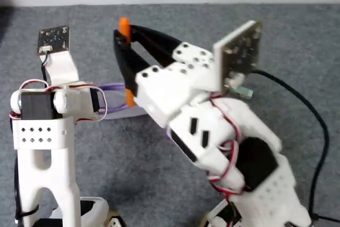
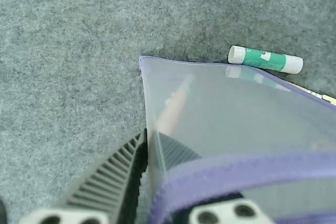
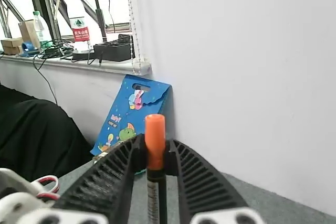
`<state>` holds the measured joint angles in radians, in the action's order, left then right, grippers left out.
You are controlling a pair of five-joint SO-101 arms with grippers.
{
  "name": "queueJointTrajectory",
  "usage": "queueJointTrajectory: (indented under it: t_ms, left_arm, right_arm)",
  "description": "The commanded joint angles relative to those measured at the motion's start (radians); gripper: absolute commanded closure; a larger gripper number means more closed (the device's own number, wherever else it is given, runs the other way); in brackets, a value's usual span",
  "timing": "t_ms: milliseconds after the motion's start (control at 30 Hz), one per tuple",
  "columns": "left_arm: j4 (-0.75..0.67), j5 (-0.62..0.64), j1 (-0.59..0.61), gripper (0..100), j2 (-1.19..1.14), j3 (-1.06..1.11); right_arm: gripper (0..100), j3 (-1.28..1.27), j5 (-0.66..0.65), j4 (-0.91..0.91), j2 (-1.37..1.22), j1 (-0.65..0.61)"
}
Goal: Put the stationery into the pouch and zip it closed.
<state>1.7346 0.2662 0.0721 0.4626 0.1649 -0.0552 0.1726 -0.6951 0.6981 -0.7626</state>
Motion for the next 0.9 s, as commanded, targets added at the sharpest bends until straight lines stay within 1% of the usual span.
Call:
queueJointTrajectory:
  t_ms: [0, 67, 200, 333, 400, 500, 567, 733, 867]
  left_arm:
    - [0.011, 0.009, 0.003, 99, -0.018, 0.015]
    - [0.011, 0.009, 0.003, 99, -0.018, 0.015]
    - [0.011, 0.009, 0.003, 99, -0.018, 0.015]
    - [0.011, 0.009, 0.003, 99, -0.018, 0.015]
    - [0.011, 0.009, 0.003, 99, -0.018, 0.015]
    - [0.011, 0.009, 0.003, 99, -0.018, 0.015]
    - [0.011, 0.009, 0.003, 99, -0.018, 0.015]
    - [0.011, 0.009, 0.003, 99, -0.015, 0.015]
    - [0.012, 0.009, 0.006, 99, -0.012, 0.015]
  right_arm:
    - [99.1, -0.052, 0.006, 0.139, -0.012, -0.010]
    - [99.1, -0.098, -0.009, 0.199, -0.013, -0.010]
    - [99.1, -0.238, -0.080, 0.294, -0.001, -0.012]
    - [98.2, -0.338, -0.114, 0.300, 0.024, -0.012]
    - [93.9, -0.365, -0.120, 0.278, 0.041, -0.012]
    - [83.0, -0.367, -0.120, 0.213, 0.054, -0.012]
    - [79.6, -0.365, -0.121, 0.176, 0.071, -0.012]
    - [85.7, -0.365, -0.124, 0.107, 0.151, 0.002]
    - [87.6, -0.365, -0.118, -0.021, 0.191, 0.107]
